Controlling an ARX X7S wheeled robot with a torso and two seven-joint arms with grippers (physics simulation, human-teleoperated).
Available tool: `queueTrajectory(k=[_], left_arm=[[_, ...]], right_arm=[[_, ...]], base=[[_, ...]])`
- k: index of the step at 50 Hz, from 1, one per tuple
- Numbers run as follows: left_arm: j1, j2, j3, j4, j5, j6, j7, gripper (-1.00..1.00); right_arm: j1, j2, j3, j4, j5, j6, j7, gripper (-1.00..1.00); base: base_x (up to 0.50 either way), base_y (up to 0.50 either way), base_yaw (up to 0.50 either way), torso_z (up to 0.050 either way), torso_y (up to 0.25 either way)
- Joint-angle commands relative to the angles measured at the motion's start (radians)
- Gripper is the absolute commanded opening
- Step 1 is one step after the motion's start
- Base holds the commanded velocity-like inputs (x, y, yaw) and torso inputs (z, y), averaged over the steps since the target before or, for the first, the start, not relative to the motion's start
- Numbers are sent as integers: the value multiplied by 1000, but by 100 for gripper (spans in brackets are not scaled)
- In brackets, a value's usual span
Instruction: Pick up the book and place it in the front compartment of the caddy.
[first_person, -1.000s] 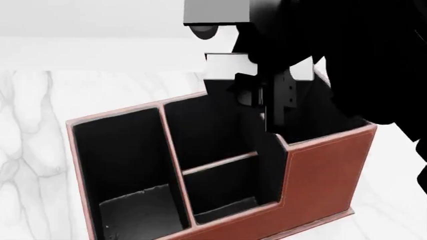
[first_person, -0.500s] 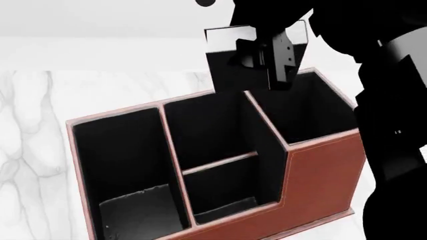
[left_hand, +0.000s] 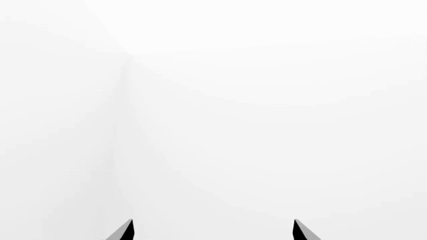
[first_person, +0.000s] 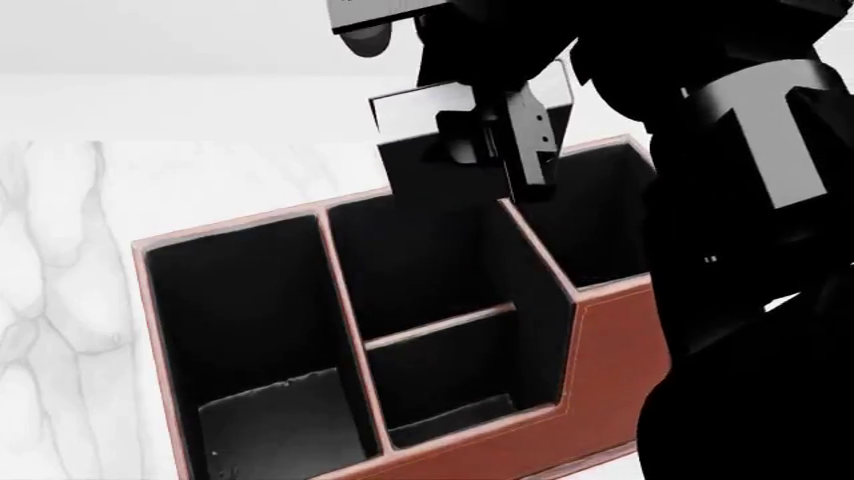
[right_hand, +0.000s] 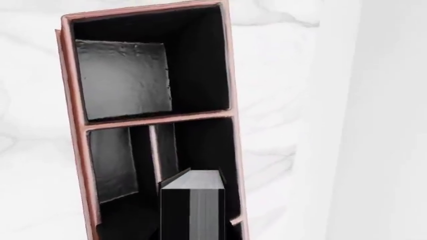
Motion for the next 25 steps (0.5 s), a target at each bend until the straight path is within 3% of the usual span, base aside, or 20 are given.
queueTrajectory(k=[1,25], left_arm=[[-3,14,-22,-3,9,13,18,100],[3,11,-18,-6,6,21,14,100]], right_arm=[[6,-35,83,8,-31,-47,-7,-100],[-38,-49,123,8,-38,-32,0,-100]], base=[[0,0,0,0,0],[0,0,0,0,1]])
